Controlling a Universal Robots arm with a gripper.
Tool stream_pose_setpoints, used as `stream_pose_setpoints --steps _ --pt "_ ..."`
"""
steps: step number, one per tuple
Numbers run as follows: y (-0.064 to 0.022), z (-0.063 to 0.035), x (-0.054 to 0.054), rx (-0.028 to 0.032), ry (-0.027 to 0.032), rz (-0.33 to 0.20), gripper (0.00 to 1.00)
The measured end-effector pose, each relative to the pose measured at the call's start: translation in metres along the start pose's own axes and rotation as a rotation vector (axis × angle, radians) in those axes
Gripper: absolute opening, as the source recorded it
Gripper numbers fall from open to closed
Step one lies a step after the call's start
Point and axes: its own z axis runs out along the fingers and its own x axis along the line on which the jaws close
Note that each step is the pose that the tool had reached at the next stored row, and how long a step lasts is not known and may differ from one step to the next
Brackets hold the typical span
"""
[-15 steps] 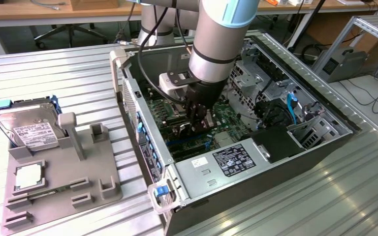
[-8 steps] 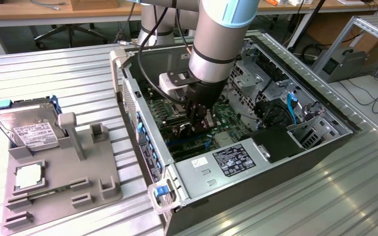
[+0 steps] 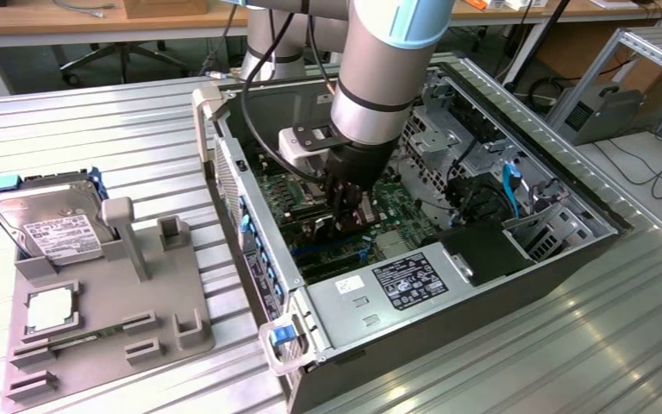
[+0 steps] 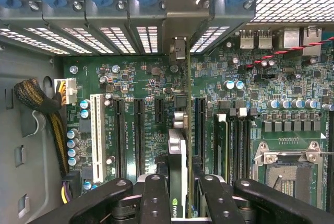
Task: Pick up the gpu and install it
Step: 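Insert the gpu into the slot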
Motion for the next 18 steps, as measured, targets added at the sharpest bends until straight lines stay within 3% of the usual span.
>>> stream_pose_setpoints --steps 18 --pt "0.0 0.0036 0.0001 -0.0001 0.0002 0.001 0.27"
